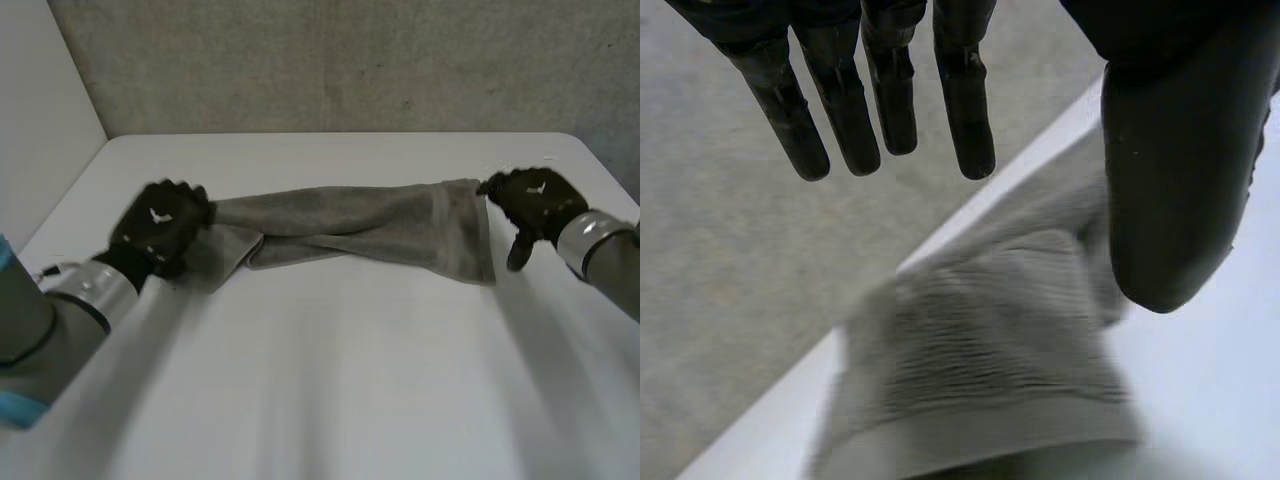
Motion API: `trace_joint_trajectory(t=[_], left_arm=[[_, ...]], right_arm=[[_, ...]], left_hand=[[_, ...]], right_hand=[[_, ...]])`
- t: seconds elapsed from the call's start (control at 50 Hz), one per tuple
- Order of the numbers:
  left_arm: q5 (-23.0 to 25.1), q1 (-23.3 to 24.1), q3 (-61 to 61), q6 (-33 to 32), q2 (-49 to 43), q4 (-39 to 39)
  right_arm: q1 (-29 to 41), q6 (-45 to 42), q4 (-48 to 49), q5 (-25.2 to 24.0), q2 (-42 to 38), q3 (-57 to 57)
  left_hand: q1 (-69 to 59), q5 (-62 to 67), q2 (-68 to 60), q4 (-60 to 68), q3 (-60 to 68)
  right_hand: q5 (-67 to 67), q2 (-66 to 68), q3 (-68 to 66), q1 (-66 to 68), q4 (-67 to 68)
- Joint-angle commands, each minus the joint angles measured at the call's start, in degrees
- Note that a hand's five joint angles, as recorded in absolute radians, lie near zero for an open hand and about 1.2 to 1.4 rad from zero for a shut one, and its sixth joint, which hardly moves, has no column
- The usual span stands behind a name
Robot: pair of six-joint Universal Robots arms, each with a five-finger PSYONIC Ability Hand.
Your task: Fold the towel.
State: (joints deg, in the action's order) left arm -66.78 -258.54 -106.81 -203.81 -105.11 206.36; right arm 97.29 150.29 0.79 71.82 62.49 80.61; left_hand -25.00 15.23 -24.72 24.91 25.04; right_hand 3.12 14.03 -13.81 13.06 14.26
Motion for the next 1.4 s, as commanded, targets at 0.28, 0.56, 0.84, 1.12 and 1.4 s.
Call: trace_joint_trajectory(t=[0.28, 0.56, 0.84, 1.12, 1.4], left_arm=[[-10.74, 3.57, 13.21, -4.84, -19.43, -0.26], [-14.17, 3.39, 23.67, -4.4, -26.11, -0.34], [-14.35, 3.39, 30.87, -4.49, -32.08, -0.96], [-14.26, 3.39, 32.37, -4.14, -31.74, -2.8], [-14.08, 1.81, 24.47, -2.73, -19.97, -4.65]], right_arm=[[0.09, -2.99, 2.63, -0.63, -0.08, 7.19], [0.09, -2.99, 2.99, -0.81, -0.17, 7.72], [0.18, -3.16, 4.3, -0.81, -0.7, 8.33], [0.36, -3.07, 4.74, -0.81, -2.54, 7.28], [0.09, -2.46, 5.54, -0.98, -3.42, 6.57]], left_hand=[[-1.03, 0.8, -1.31, 1.12, 0.99], [-0.86, 0.63, -1.14, 0.95, 0.82], [-1.36, 1.14, -1.65, 1.46, 1.33], [-55.0, 54.77, -55.28, 55.09, 54.96], [-55.0, 54.77, -55.28, 55.09, 54.96]], right_hand=[[-3.12, -4.03, 3.81, -3.06, -4.26], [-3.12, -4.03, 3.81, -3.06, -4.26], [-3.12, -4.03, 3.81, -3.06, -4.26], [3.35, 2.44, -2.66, 3.41, 2.22], [3.86, 2.95, -3.17, 3.92, 2.73]])
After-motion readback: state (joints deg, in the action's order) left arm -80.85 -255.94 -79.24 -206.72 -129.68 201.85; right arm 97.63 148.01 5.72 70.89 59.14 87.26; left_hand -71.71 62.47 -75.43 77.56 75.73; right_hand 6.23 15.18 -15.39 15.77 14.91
